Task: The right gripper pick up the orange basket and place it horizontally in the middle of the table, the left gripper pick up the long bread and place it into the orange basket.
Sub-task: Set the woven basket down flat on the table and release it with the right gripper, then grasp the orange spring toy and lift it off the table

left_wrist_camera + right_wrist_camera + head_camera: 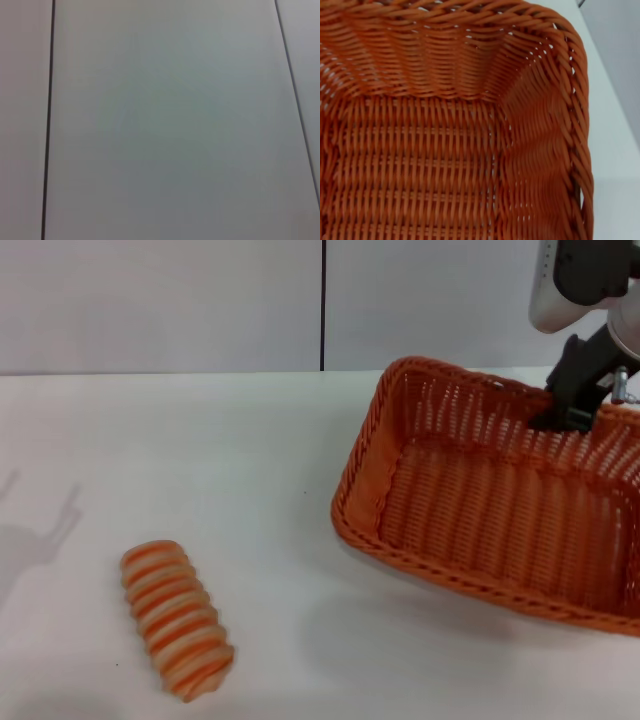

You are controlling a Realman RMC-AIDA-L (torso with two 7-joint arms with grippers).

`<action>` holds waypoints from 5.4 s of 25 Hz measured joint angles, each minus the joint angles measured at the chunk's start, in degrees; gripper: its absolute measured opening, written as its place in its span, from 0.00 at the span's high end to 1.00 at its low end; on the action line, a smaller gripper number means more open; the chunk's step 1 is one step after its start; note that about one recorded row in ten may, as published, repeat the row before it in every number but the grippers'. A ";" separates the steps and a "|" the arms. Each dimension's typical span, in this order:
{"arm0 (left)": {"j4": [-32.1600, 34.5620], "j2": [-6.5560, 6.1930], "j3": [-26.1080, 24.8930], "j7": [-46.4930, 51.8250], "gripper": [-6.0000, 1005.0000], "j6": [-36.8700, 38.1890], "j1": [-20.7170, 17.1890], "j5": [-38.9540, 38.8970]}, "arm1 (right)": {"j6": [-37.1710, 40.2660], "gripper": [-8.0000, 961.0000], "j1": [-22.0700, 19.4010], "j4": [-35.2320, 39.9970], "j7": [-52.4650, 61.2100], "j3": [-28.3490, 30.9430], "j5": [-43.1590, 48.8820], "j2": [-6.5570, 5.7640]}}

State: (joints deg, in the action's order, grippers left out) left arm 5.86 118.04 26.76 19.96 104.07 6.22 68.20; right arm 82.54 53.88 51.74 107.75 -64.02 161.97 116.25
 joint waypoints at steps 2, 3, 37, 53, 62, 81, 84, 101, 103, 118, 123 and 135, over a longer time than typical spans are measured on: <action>0.01 0.00 0.00 0.00 0.20 0.07 -0.33 0.00 | -1.14 0.84 0.23 0.12 -0.98 -0.38 0.06 0.00; 0.02 0.00 0.00 0.00 0.20 0.08 -0.53 0.00 | -1.72 0.84 0.37 0.23 -1.46 -0.51 0.06 0.00; 0.12 0.00 -0.22 -0.12 0.20 -1.60 0.10 -0.21 | -4.95 0.84 -5.75 9.21 -9.44 -4.85 -23.23 2.68; 0.12 -0.02 -0.31 -0.19 0.20 -1.50 -0.43 -0.43 | -12.59 0.73 -11.53 12.55 -7.95 -16.66 -28.93 2.80; 0.12 -0.09 -0.30 -0.16 0.20 -1.37 -0.46 -0.41 | -11.70 0.39 -15.24 18.55 -6.07 -16.93 -28.96 2.78; 15.48 -0.26 0.31 21.43 0.20 -1.91 -1.41 2.94 | 3.93 0.35 -35.20 32.78 -3.54 6.80 -76.62 2.85; 19.25 -0.26 0.32 25.63 0.20 -2.89 -1.41 5.49 | 4.14 0.35 -37.95 31.68 -4.59 8.74 -79.58 3.01; 68.48 -1.34 0.30 82.66 0.20 -1.02 5.83 46.81 | 16.83 0.35 -44.95 3.57 -12.69 31.35 -90.76 2.71; 69.57 -1.07 0.29 83.80 0.20 -0.97 7.54 51.24 | 17.50 0.35 -45.00 2.65 -13.07 32.24 -90.66 2.63; 53.11 -0.46 13.65 81.71 0.21 -12.49 14.52 64.69 | 18.60 0.35 -47.61 -2.46 -15.28 37.08 -89.55 2.33; 52.35 -0.82 13.75 81.20 0.21 -12.14 15.15 67.87 | 18.63 0.35 -47.87 -2.45 -15.27 37.17 -89.44 2.31; 48.87 -0.65 14.38 79.15 0.23 -12.38 15.63 68.91 | 19.66 0.35 -47.45 -2.67 -14.94 37.19 -88.93 2.46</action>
State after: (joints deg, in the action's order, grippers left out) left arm 54.73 117.39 41.13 99.11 91.69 21.85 137.11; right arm 102.20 6.43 49.06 92.81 -26.82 73.04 118.71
